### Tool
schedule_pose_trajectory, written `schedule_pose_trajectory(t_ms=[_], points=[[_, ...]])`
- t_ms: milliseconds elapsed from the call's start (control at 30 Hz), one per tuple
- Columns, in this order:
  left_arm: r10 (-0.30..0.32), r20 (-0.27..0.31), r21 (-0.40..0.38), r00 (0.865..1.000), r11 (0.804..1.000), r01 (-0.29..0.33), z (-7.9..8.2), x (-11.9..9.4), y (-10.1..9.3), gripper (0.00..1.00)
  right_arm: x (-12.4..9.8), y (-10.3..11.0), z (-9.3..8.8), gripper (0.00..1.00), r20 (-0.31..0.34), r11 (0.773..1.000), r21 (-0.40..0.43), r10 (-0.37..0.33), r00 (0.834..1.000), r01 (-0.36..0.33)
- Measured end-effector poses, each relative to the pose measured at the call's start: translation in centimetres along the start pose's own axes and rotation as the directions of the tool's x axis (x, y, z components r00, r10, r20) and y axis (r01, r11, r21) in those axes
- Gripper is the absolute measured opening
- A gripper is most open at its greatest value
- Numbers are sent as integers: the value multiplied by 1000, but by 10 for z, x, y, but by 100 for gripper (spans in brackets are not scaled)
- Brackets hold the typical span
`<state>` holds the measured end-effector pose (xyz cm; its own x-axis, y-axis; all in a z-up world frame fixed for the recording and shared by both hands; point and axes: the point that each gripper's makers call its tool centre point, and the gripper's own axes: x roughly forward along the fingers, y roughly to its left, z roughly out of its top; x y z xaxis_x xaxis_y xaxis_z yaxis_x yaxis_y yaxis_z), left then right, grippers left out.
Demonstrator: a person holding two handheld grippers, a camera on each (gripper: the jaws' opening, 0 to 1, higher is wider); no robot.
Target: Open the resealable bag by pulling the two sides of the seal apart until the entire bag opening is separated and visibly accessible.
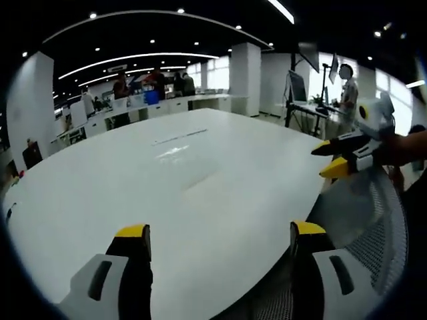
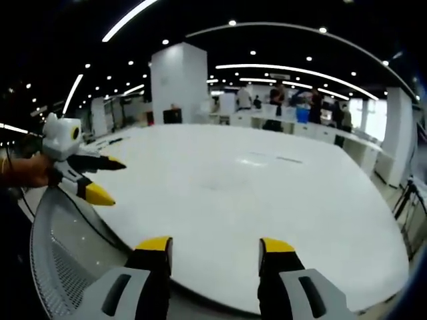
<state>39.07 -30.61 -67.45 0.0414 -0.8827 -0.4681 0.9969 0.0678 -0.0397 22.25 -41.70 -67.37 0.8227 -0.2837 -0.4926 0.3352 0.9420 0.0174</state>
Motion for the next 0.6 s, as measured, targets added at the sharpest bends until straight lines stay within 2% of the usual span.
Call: schedule_pose_trajectory(t_ms=[600], points=[[0, 0, 0, 1000, 1000, 0, -1, 3, 0, 83, 0, 2, -1, 49, -6, 1000, -20, 12, 1000, -12]])
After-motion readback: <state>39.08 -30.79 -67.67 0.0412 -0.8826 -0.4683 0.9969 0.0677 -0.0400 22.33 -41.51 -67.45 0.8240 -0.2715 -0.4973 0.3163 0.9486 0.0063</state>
